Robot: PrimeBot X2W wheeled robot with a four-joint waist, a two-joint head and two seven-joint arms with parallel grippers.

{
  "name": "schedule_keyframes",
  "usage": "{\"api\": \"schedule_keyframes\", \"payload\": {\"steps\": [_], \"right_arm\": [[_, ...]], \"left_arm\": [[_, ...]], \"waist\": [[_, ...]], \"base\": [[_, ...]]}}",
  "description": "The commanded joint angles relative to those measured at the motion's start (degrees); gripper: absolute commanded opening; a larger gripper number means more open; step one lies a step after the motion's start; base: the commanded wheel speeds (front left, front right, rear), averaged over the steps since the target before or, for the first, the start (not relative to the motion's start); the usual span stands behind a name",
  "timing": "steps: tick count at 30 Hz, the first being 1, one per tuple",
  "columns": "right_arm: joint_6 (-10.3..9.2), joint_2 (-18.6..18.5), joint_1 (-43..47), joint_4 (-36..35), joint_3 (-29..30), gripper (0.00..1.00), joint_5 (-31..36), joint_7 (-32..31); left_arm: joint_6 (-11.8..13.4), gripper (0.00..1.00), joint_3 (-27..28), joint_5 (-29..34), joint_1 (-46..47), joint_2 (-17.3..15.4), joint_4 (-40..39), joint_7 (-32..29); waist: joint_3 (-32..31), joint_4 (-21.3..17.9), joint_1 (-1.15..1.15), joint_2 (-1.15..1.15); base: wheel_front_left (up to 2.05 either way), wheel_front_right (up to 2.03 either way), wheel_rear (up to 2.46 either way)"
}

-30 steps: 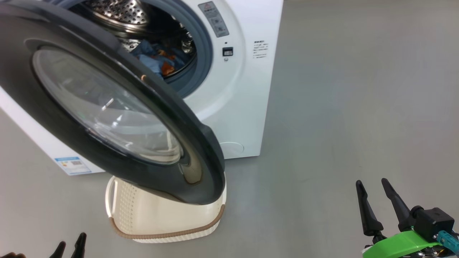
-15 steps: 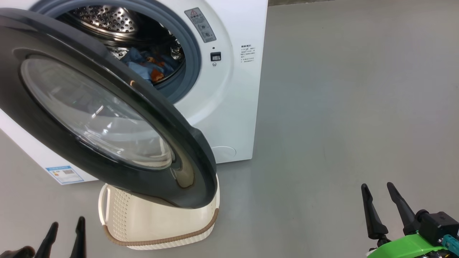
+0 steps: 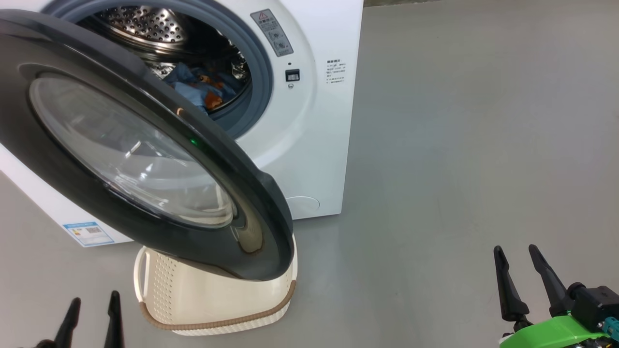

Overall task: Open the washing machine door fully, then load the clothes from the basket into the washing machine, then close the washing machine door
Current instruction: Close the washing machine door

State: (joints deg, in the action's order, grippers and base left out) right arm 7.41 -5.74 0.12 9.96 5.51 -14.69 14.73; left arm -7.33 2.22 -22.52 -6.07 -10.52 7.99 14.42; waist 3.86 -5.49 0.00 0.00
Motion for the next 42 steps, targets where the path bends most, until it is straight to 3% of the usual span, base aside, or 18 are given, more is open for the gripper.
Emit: {"api": "schedule_keyframes", "payload": {"steps": [1,22,24,26,27,29,42], "right_arm": [[0.08,-0.53,0.27,-1.28,-1.15,1.0,-0.04,0.27],[0.08,-0.37,0.09,-0.63,-2.41,0.99,0.0,0.27],[0.08,-0.3,-0.09,-0.41,-2.94,0.44,-0.09,0.27],[0.08,-0.19,-0.45,-0.28,-3.39,0.23,-0.26,0.27],[0.08,-0.19,-0.45,-0.28,-3.39,0.23,-0.26,0.27],[0.08,0.01,-0.95,0.01,-4.14,0.02,-0.51,0.27],[0.08,1.84,-12.68,-1.24,-10.19,0.0,-3.6,0.27]], "left_arm": [[-0.15,1.0,2.47,1.16,0.45,-0.15,-1.3,0.57],[-0.15,1.0,2.6,1.97,0.39,1.48,-0.76,0.58],[-0.15,1.0,2.35,1.91,0.36,1.73,-0.81,0.58],[-0.15,1.0,2.02,1.78,0.47,1.89,-0.73,0.58],[-0.15,1.0,2.02,1.78,0.47,1.89,-0.73,0.58],[-0.15,1.0,1.51,1.69,0.67,2.04,-0.68,0.58],[-0.15,1.0,-1.08,0.16,1.99,2.97,-0.11,0.58]], "waist": [[-0.03,0.08,0.0,0.0],[-0.76,1.16,0.0,0.0],[-0.94,1.5,0.0,0.0],[-1.04,1.97,0.0,0.0],[-1.04,1.97,0.0,0.0],[-1.05,2.61,0.0,0.0],[-0.77,8.43,0.0,0.0]], "base": [[0.0,0.0,0.0],[0.0,0.0,0.0],[0.0,0.0,0.0],[0.0,0.0,0.0],[0.0,0.0,0.0],[0.0,0.0,0.0],[0.0,0.0,0.0]]}}
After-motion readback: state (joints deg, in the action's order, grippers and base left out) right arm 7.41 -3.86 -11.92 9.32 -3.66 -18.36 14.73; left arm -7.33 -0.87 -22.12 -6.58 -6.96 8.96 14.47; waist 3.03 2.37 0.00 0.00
